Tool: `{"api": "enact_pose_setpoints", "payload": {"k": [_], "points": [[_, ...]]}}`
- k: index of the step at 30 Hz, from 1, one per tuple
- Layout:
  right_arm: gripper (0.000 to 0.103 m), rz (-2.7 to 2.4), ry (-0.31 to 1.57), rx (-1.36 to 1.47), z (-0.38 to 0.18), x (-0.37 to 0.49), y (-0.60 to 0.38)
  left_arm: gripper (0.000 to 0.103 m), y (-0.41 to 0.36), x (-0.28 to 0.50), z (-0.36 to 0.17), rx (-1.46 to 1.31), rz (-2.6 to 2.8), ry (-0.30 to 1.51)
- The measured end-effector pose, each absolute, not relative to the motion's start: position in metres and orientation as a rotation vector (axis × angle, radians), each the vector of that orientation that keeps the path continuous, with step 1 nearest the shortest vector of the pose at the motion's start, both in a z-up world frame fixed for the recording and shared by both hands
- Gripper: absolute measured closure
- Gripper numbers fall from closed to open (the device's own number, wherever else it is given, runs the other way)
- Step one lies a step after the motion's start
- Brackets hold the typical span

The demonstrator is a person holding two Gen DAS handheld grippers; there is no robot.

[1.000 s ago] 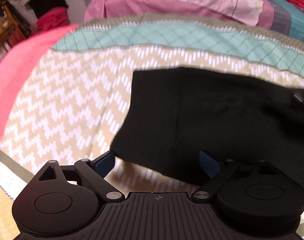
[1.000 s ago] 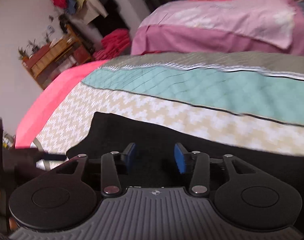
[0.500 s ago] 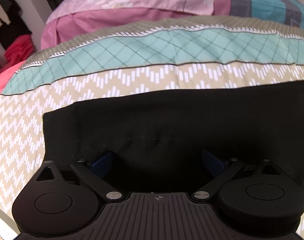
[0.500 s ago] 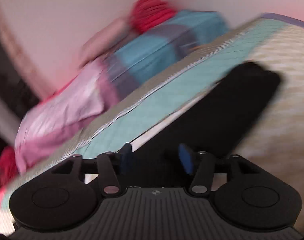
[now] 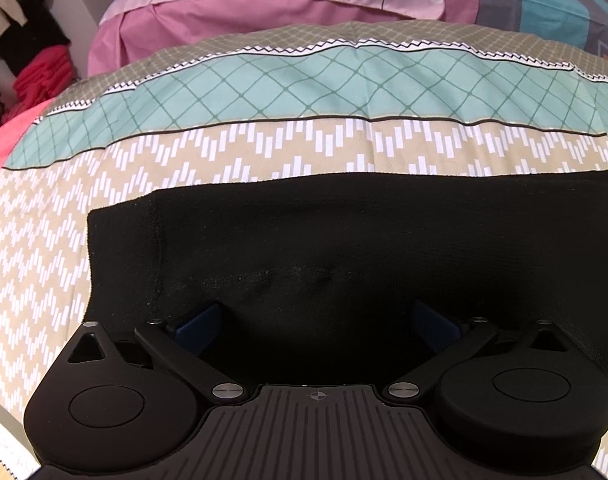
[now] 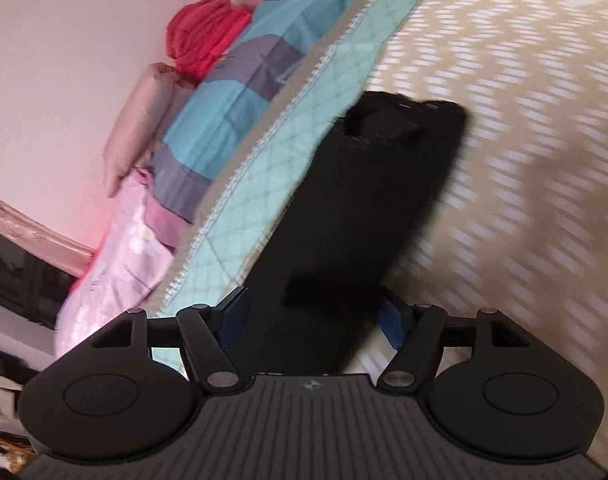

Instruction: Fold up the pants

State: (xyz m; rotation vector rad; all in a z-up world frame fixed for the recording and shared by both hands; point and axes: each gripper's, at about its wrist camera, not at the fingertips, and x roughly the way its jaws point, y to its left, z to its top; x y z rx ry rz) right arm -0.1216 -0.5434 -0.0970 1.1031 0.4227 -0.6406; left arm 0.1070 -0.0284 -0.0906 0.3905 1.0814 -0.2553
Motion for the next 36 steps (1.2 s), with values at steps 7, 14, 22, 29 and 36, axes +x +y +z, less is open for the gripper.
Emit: {"api": "enact_pose_setpoints", "payload": {"k": [7,14,22,29,36], "points": [[0.027,-0.541,0.354,1.088,-0.101,-0.112,-0.544,0.0,-0.027,0.108,-0.092,0.383,-0.246,1.077],[0.035,-0.407,0.318,1.094,-0.113,-0.112,-0.543,0.0,-0.027,0.108,-0.093,0.377,-0.237,1.076],[0.084,-0.644,0.397,0.895,-0.095,-0.092,-0.528,0.0,-0.029,0.111,-0.088,0.387,-0.219,1.102],[0.084,-0.643,0.349,-0.069,-0.027,-0.044,-0.366,0.0,-0.015,0.104,-0.045,0.344,-0.201,1.001],[0.075,-0.191,0.412,-0.588,-0.097,-0.006,-0.184,0.0,-0.002,0.099,-0.022,0.31,-0.164,0.926]]}}
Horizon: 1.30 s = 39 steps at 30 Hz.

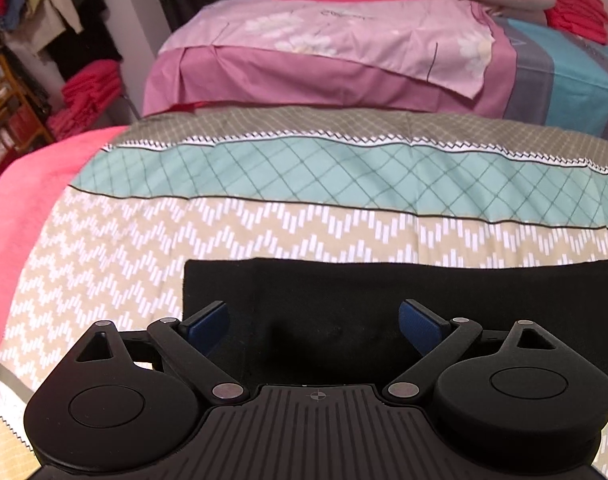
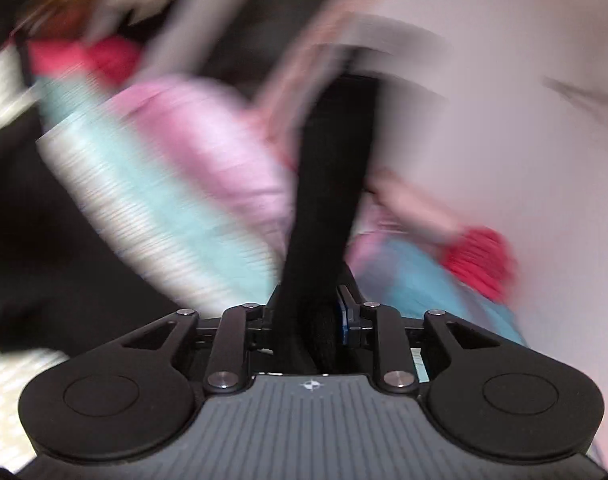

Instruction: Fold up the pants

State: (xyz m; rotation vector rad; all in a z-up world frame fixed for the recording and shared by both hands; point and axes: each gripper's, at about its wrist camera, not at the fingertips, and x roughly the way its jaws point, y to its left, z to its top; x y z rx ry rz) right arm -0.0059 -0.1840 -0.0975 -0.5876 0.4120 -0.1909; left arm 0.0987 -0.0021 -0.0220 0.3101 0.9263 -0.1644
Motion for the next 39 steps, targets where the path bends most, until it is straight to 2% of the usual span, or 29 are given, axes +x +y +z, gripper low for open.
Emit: {"api": "enact_pose_setpoints", "payload": {"k": [3,9,17,18,19,20,21,22,30,31,32,33,35,36,39], "points": [[0.076,-0.116,0.554,-0.801,-0.143,0.008,-0.152,0.0,-0.005,0.097,-0.019,0.324,-0.176,0.93],[0.074,-0.135,0.547,-0.788,-0.137,0.008,-0.152,0.0,-0.033,0.085,-0.011,0.303,-0.263,0.895],[0.072,-0.205,0.534,-0.852,-0.151,0.019,-0.138,0.0,-0.103,0.071,-0.054,0.33,-0.332,0.922],[0.066,-0.204,0.535,-0.851,-0.15,0.017,-0.139,0.0,-0.105,0.071,-0.061,0.329,-0.332,0.936],[0.05,-0.217,0.527,-0.855,-0.147,0.014,-0.14,0.0,-0.106,0.071,-0.071,0.339,-0.331,0.968],[0.04,-0.237,0.512,-0.857,-0.144,0.011,-0.143,0.0,-0.105,0.071,-0.084,0.356,-0.33,1.001],[0.023,-0.254,0.503,-0.851,-0.141,0.006,-0.148,0.0,-0.102,0.07,-0.09,0.349,-0.327,0.99],[0.018,-0.264,0.499,-0.839,-0.138,0.0,-0.154,0.0,-0.098,0.068,-0.093,0.344,-0.314,0.959],[0.016,-0.408,0.515,-0.705,-0.123,-0.057,-0.231,0.0,-0.099,0.066,-0.091,0.384,-0.341,0.936],[0.018,-0.466,0.523,-0.667,-0.12,-0.062,-0.243,0.0,-0.1,0.065,-0.091,0.397,-0.34,0.927],[0.018,-0.566,0.535,-0.613,-0.117,-0.063,-0.257,0.0,-0.102,0.063,-0.09,0.407,-0.338,0.92],[0.012,-0.607,0.557,-0.5,-0.11,-0.063,-0.273,0.0,-0.103,0.062,-0.09,0.412,-0.338,0.916],[0.017,-0.613,0.574,-0.303,-0.099,-0.057,-0.284,0.0,-0.105,0.061,-0.09,0.419,-0.329,0.914],[0.022,-0.604,0.574,-0.337,-0.099,-0.051,-0.275,0.0,-0.106,0.061,-0.09,0.423,-0.326,0.913],[0.025,-0.49,0.545,-0.576,-0.107,-0.034,-0.241,0.0,-0.107,0.061,-0.09,0.436,-0.326,0.912]]}}
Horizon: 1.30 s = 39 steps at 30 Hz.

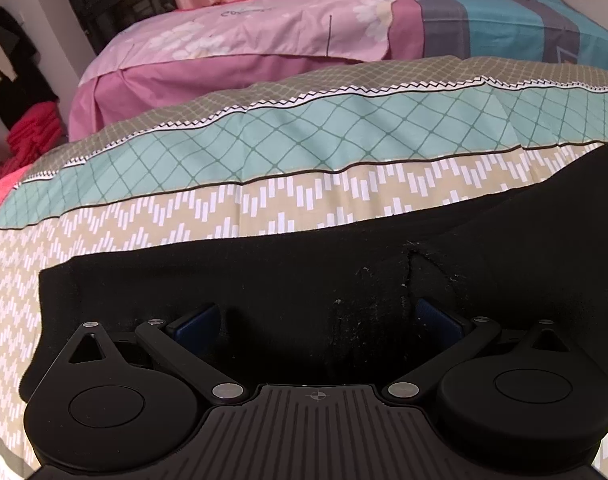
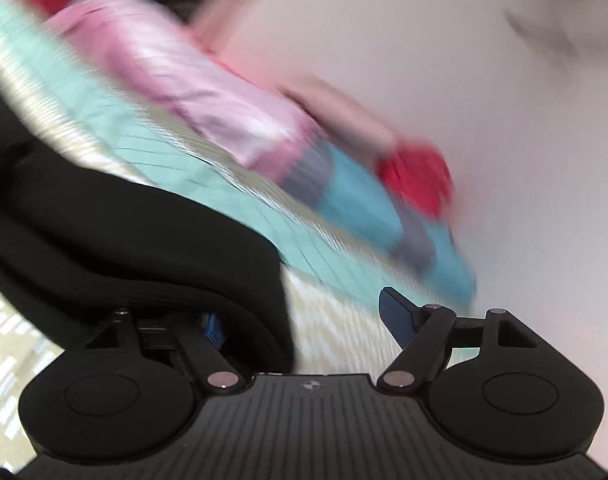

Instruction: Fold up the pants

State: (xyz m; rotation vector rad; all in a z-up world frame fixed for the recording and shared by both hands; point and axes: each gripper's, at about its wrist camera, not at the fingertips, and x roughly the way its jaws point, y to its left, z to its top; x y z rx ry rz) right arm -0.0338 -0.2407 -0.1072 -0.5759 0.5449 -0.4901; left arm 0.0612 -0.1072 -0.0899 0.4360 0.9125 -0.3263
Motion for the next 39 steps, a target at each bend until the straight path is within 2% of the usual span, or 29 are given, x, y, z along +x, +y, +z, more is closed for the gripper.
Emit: {"api": "enact_pose_setpoints", "payload": {"k": [3,6,7,10,16,19,20,22,25,27,28,30,33,36,39], "points": [[0.025,-0.456,0.544,-0.616,-0.108,-0.023,-0.255,0.0,-0.107,0.062,-0.09,0.44,-0.333,0.916],[0.017,-0.559,0.593,-0.354,-0.092,-0.021,-0.312,0.0,-0.107,0.063,-0.09,0.426,-0.347,0.925],[0.018,-0.554,0.607,-0.322,-0.091,-0.022,-0.313,0.0,-0.107,0.063,-0.09,0.427,-0.344,0.925],[0.028,-0.487,0.643,-0.531,-0.105,-0.026,-0.285,0.0,-0.107,0.063,-0.091,0.432,-0.342,0.924],[0.024,-0.298,0.667,-0.503,-0.082,-0.077,-0.266,0.0,-0.104,0.071,-0.088,0.407,-0.362,0.969],[0.025,-0.179,0.635,-0.378,-0.057,-0.094,-0.26,0.0,-0.084,0.079,-0.074,0.229,-0.461,1.029],[0.027,-0.163,0.622,-0.321,-0.047,-0.091,-0.26,0.0,-0.075,0.08,-0.067,0.164,-0.494,1.029],[0.048,-0.145,0.587,-0.229,-0.031,-0.078,-0.256,0.0,-0.058,0.079,-0.052,0.087,-0.515,0.994],[0.049,-0.156,0.553,-0.144,-0.025,-0.049,-0.247,0.0,-0.031,0.075,-0.032,0.017,-0.498,0.943],[0.048,-0.142,0.597,-0.135,-0.038,-0.023,-0.238,0.0,-0.011,0.073,-0.026,0.008,-0.439,0.923],[0.043,-0.13,0.655,-0.153,-0.051,-0.011,-0.231,0.0,0.002,0.072,-0.025,0.005,-0.408,0.922],[0.044,-0.107,0.832,-0.303,-0.083,0.011,-0.212,0.0,0.028,0.07,-0.026,0.009,-0.34,0.93],[0.042,-0.177,0.702,-0.465,-0.066,0.005,-0.179,0.0,0.078,0.063,-0.028,0.026,-0.202,0.923],[0.018,-0.035,0.591,-0.423,-0.037,0.008,-0.143,0.0,0.131,0.055,-0.032,-0.014,-0.009,0.927],[0.018,0.176,0.582,-0.41,-0.032,0.029,-0.08,0.0,0.179,0.045,-0.034,-0.09,0.171,0.936]]}}
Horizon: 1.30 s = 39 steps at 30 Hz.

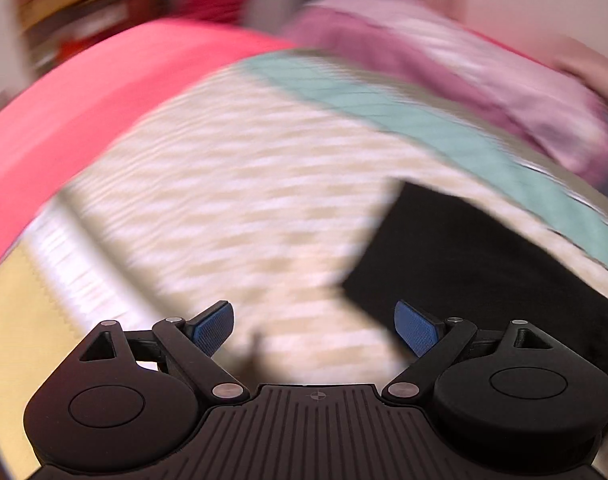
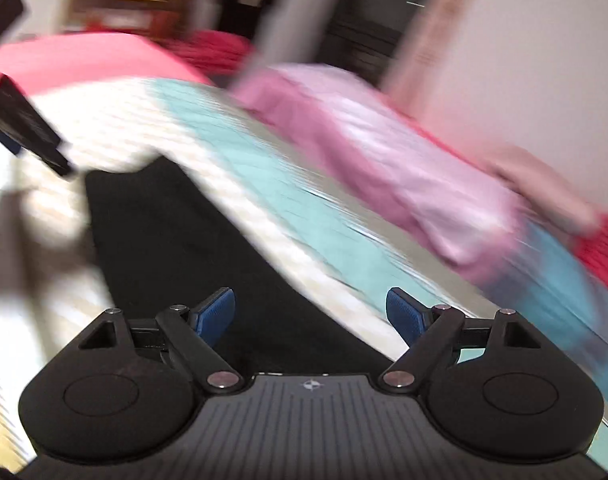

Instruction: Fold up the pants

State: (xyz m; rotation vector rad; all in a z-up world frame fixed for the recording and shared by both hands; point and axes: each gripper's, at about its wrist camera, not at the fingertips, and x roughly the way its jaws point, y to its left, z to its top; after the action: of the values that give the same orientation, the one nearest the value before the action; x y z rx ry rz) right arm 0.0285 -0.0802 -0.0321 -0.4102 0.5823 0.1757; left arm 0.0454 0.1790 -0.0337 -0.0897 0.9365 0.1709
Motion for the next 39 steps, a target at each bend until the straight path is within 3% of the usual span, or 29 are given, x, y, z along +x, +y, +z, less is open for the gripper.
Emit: {"api": "enact_pose_setpoints", "payload": {"k": [6,11,12,13,15,25,31,35,39], "points": [[0.019,0.337,0.608,-0.51,-0.066,0.075,0.055,0.0,0.234,0.016,-0.03,-0.126,0.325,0.92],[0.027,0.291,0.655,-0.617,-0.103,0.108,0.116,0.0,0.252,-0.009,-0.035,-0.131,0.361,0.932],[0.034,0.289,0.639,-0.606,-0.103,0.111,0.117,0.0,0.251,-0.011,-0.036,-0.139,0.353,0.936],[0.065,0.312,0.665,-0.577,-0.101,0.116,0.115,0.0,0.25,-0.013,-0.037,-0.143,0.342,0.939],[0.086,0.325,0.706,-0.471,-0.089,0.124,0.1,0.0,0.242,-0.015,-0.039,-0.139,0.304,0.937],[0.087,0.286,0.701,0.146,0.032,0.126,-0.061,0.0,0.104,-0.002,-0.028,-0.081,-0.164,0.889],[0.087,0.206,0.663,0.307,0.044,0.095,-0.142,0.0,0.004,0.017,-0.046,0.008,-0.314,0.939],[0.087,0.138,0.583,0.362,0.058,0.054,-0.2,0.0,-0.013,0.037,-0.065,0.015,-0.284,1.032],[0.087,0.002,0.54,0.423,0.051,0.002,-0.269,0.0,-0.035,0.025,-0.045,0.042,-0.496,0.983]]}}
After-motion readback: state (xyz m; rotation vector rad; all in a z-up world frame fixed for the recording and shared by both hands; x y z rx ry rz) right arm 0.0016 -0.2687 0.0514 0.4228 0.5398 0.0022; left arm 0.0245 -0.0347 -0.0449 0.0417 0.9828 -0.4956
